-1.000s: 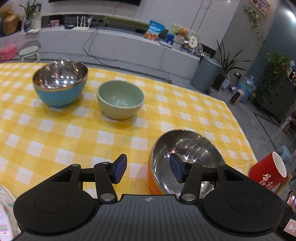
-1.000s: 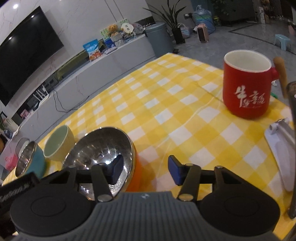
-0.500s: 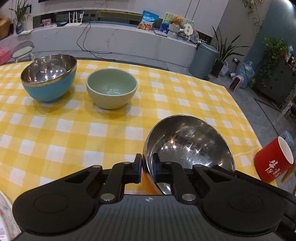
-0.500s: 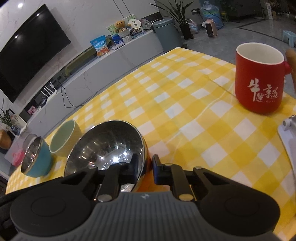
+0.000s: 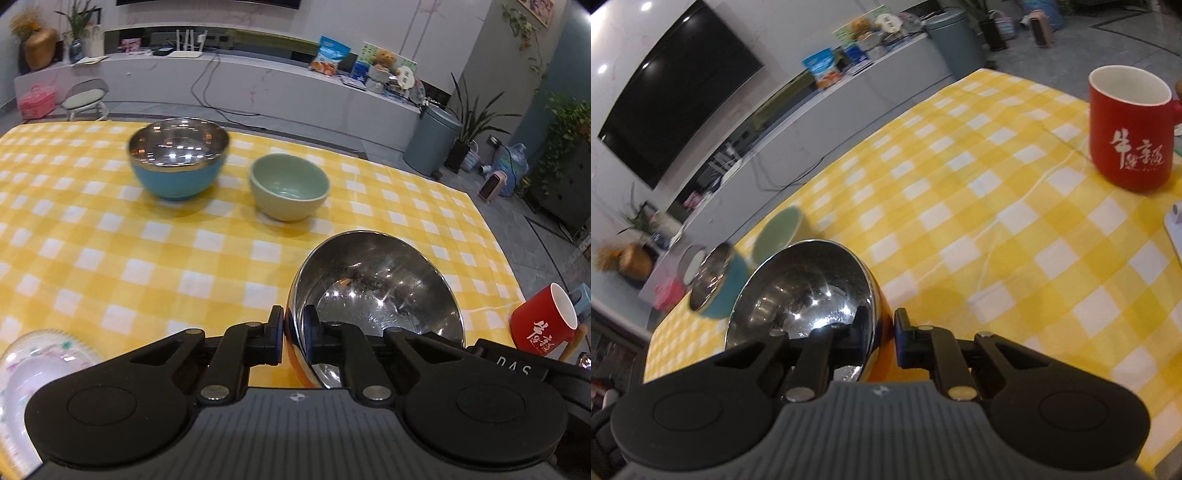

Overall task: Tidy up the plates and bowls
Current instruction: 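Lift and carry the orange bowl with both grippers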

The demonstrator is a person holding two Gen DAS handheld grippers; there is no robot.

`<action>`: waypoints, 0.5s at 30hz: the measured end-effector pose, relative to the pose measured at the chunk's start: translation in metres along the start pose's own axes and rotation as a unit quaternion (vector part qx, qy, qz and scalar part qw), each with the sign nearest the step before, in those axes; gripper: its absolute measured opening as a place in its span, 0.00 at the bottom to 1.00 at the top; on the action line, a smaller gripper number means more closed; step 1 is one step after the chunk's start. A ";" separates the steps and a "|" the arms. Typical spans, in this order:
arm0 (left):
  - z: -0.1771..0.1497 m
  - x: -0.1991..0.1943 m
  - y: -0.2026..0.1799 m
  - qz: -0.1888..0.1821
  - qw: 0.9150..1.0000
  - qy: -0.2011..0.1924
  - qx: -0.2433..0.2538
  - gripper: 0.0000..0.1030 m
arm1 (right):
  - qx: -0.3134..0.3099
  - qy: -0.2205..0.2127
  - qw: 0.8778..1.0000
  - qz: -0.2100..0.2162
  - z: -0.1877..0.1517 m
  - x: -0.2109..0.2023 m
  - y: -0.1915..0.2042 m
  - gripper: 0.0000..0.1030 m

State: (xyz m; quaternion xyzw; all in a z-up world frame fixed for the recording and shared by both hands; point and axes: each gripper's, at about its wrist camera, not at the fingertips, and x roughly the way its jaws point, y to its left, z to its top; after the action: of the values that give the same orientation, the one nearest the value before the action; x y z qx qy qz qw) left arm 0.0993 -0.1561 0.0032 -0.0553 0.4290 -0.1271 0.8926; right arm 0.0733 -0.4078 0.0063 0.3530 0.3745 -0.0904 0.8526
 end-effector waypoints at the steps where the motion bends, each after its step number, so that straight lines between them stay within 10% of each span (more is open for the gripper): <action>1: -0.002 -0.004 0.003 0.004 1.000 -0.001 -0.002 0.11 | 0.003 0.009 1.000 0.007 -0.002 -0.001 0.000 0.12; 15: -0.042 -0.041 0.025 0.006 0.999 0.046 -0.024 0.12 | -0.014 0.062 0.998 0.028 -0.027 -0.026 -0.001 0.12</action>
State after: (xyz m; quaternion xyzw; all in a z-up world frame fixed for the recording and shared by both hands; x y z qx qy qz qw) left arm 0.0461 -0.1202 0.0023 -0.0685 0.4731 -0.1139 0.8709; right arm 0.0398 -0.3934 0.0114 0.3564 0.4180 -0.0390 0.8347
